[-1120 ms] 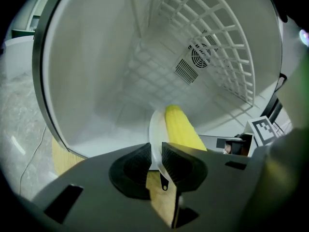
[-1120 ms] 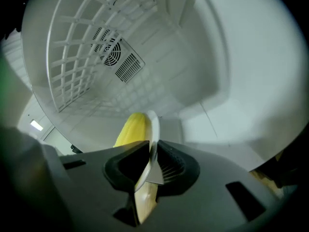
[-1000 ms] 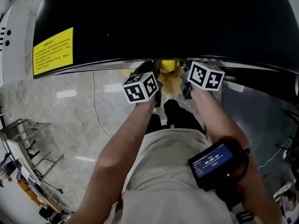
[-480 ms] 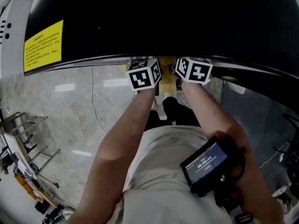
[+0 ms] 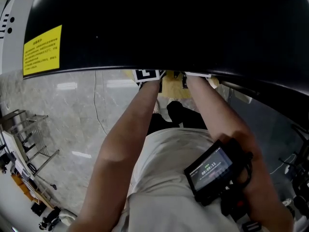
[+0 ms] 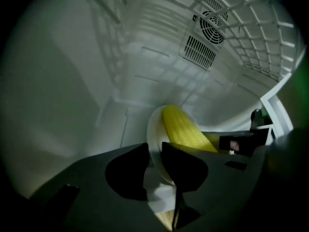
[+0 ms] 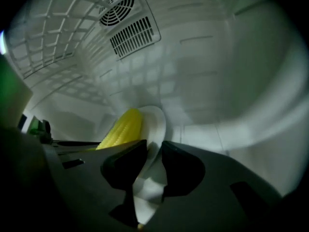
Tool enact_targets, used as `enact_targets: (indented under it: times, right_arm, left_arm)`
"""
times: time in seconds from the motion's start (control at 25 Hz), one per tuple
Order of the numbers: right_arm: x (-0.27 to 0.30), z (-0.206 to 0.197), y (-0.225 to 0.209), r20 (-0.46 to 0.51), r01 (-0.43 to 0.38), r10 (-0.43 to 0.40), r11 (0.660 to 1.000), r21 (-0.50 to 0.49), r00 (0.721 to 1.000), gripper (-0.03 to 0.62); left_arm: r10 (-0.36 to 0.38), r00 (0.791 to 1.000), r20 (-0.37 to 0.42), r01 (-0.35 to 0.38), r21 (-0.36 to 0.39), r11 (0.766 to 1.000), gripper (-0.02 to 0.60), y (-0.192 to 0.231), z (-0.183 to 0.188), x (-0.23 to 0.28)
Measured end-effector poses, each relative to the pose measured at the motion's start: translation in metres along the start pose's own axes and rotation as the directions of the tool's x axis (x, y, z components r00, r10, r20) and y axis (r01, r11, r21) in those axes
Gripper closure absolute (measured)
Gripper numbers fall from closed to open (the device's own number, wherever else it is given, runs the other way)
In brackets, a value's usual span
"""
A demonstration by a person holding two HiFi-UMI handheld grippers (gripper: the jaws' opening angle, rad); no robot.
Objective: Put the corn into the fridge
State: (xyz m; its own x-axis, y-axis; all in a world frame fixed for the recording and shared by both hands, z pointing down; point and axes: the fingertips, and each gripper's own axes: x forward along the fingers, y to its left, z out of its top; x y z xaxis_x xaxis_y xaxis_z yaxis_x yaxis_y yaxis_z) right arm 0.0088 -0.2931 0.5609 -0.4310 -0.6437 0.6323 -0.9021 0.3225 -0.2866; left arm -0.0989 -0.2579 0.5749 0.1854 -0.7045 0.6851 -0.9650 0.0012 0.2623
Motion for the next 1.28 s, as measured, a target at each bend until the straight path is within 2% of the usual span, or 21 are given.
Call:
enact_targets:
  times: [0.36, 0.48, 0.64, 0.84, 1.0, 1.28]
  right_arm:
    - [0.004, 0.005, -0.006, 0.003, 0.022, -0.021, 0.999, -0.034, 1.000, 0.505]
    - [0.005, 0.007, -0.008, 0.004, 0.029, -0.029, 0.999, -0.046, 1.000, 0.505]
    - [0.000, 0.007, -0.016, 0.018, 0.026, -0.024, 0.997, -0.067, 1.000, 0.507]
    - [-0.011, 0.007, -0.022, 0.055, -0.015, 0.020, 0.995, -0.094, 0.998, 0.508]
    - [-0.017, 0.007, -0.018, 0.064, -0.055, 0.063, 0.991, -0.122, 0.996, 0.586]
    - [-0.034, 0.003, -0.004, 0.076, -0.123, 0.136, 0.980, -0.154, 0.988, 0.587]
  left_arm:
    - [0.011, 1.000, 0.005, -0.011, 0.050, 0.999, 0.502, 0.000, -0.001, 0.004]
    - [-0.005, 1.000, 0.014, 0.004, 0.036, 0.999, 0.497, 0.000, -0.002, 0.005]
    - [-0.005, 0.998, 0.067, 0.004, 0.012, 1.000, 0.497, 0.004, 0.006, -0.003]
    - [0.020, 0.994, 0.107, -0.019, -0.006, 1.000, 0.497, 0.006, 0.002, -0.017]
    - [0.034, 0.989, 0.142, -0.033, -0.016, 0.999, 0.497, 0.005, -0.001, -0.034]
    - [0.071, 0.988, 0.138, -0.070, -0.016, 0.997, 0.500, 0.007, -0.024, -0.076]
